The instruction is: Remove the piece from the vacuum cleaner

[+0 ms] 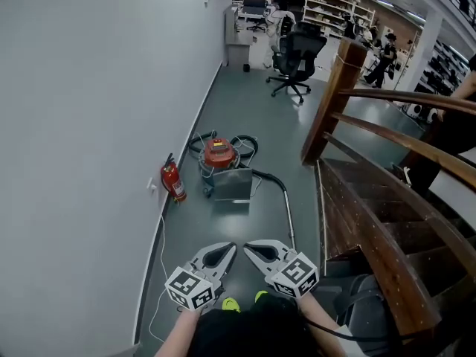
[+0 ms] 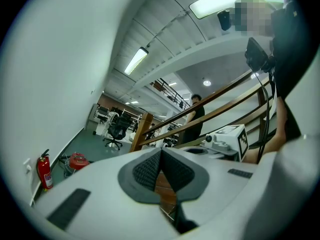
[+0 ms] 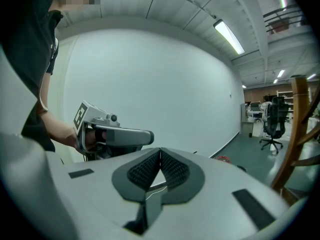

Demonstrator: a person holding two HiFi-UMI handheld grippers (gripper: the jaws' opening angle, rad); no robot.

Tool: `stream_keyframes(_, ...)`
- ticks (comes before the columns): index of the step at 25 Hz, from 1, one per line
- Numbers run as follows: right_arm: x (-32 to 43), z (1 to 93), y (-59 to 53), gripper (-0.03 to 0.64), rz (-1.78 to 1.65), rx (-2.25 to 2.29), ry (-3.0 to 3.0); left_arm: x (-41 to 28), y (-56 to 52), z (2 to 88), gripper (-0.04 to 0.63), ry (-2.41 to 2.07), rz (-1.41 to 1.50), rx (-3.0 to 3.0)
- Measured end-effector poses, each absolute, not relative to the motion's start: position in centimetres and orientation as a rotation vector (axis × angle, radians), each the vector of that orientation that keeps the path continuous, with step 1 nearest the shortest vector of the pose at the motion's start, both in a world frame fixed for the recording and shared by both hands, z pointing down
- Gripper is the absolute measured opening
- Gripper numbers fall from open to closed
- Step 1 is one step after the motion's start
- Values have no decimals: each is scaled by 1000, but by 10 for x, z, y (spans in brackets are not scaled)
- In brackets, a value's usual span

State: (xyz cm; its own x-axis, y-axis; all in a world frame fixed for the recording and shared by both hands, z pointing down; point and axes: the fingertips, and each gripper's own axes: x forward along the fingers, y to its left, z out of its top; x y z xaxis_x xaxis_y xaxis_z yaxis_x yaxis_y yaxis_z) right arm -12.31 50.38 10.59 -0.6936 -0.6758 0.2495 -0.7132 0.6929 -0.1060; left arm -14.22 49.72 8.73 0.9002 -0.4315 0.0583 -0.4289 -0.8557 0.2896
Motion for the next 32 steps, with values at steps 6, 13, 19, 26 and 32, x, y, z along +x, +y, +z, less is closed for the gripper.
stream_keyframes(6, -132, 114, 510, 14, 305, 1118, -2682, -154, 496, 92, 8, -650, -21, 2740)
stream_keyframes(13, -134, 125, 500, 14, 337, 1119, -2668, -158, 489, 100, 8, -671, 1, 2717)
stream_keyframes(19, -135, 125, 478, 14, 331, 1087, -2676, -164, 468, 99, 8, -735, 5, 2712)
stream_keyframes(26, -136, 128, 446, 14, 337, 1046, -2695, -160, 438, 97, 8, -788, 28, 2725)
stream_keyframes(32, -123, 135, 419, 14, 376, 1018, -2696, -145, 409, 105, 8, -805, 56, 2694)
